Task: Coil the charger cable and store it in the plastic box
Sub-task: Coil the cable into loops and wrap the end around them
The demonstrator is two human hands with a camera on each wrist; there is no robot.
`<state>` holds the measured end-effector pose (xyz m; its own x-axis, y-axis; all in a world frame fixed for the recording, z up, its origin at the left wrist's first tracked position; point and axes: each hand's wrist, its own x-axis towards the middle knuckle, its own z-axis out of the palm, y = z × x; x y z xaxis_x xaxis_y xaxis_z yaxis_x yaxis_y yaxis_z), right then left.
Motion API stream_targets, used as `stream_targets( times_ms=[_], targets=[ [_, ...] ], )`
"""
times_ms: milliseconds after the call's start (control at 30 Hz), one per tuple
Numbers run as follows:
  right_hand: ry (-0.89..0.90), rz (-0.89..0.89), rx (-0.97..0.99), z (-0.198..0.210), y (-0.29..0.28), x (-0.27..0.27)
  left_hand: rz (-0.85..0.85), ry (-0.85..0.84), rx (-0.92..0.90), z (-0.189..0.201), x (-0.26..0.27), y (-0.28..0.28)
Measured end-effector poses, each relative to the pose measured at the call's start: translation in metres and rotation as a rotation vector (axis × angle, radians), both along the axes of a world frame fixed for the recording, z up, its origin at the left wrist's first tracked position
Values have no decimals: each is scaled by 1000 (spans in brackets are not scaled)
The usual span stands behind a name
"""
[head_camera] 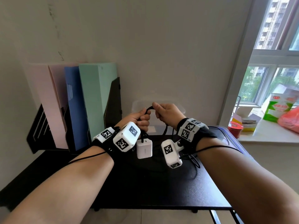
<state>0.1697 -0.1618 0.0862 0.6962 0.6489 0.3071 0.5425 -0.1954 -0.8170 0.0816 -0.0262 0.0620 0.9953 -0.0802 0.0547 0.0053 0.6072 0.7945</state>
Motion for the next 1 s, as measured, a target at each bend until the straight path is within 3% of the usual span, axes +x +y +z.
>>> stream_targets(
  times_ms=[300,433,567,633,733,800,1000],
  targets=[
    [136,173,16,-12,-22,17,209,-21,15,13,2,12],
    [136,192,-111,-33,-32,30,206,-119,-74,27,-5,28],
    [216,169,-218,-51,-39,36,367,-75,-129,38,-7,41],
    [122,78,-280,-53,-39,34,405,-66,-121,38,-7,45],
    [-250,-162,-500,-46,-42,29,473,-25,-127,35,-8,45],
    [-405,-249,-655,-39,-42,21,512,-6,-107,33,-7,41],
    [-553,-188,-886,-21,-30,1,521,38,-30,29,-3,30]
  ],
)
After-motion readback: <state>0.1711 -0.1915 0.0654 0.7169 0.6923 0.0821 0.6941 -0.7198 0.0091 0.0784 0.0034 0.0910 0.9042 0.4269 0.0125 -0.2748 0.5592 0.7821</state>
